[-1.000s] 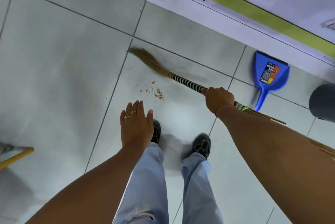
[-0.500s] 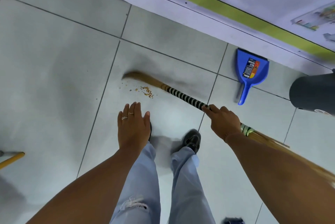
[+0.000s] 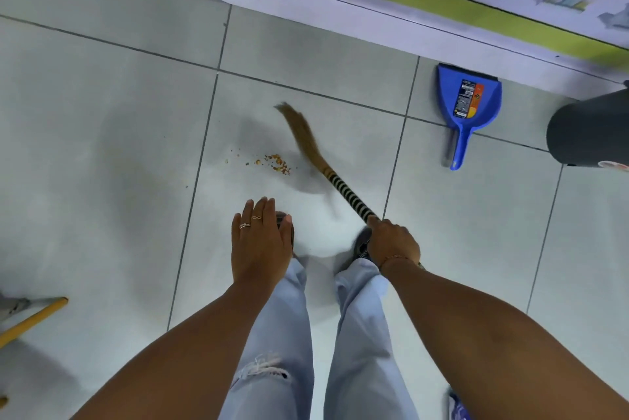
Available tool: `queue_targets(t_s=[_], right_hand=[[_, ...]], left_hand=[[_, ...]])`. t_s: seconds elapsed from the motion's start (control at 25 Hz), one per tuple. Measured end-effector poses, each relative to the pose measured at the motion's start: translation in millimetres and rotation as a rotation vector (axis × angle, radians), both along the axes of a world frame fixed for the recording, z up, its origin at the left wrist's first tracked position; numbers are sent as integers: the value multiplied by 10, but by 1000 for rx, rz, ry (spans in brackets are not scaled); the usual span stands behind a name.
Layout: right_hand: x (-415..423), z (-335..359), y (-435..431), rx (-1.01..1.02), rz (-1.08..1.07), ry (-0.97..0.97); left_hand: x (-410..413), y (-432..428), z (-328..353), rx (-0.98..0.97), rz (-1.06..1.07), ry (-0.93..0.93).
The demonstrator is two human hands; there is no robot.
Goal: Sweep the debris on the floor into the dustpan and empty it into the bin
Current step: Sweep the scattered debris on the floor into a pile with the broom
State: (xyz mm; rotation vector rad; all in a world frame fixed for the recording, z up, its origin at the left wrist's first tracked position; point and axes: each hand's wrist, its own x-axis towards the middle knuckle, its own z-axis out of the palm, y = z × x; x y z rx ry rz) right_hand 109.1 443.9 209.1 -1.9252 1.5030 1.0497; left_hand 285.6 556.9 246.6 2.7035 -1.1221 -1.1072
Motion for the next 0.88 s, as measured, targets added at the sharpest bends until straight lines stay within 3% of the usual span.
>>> queue_targets(t_s=[0.44, 0.64, 0.76, 0.88], right_hand=[[-75, 222, 961, -29, -19, -140], [-498, 618, 1195, -115, -233, -100], [-511, 642, 1355, -8, -466, 11], [-207, 471, 1630, 90, -577, -4]], left_hand=[[-86, 607, 154, -60, 6, -84], [-419, 1004, 474, -87, 21, -59], [-460, 1147, 488, -117, -34, -50], [-350, 1258, 359, -150, -86, -67]])
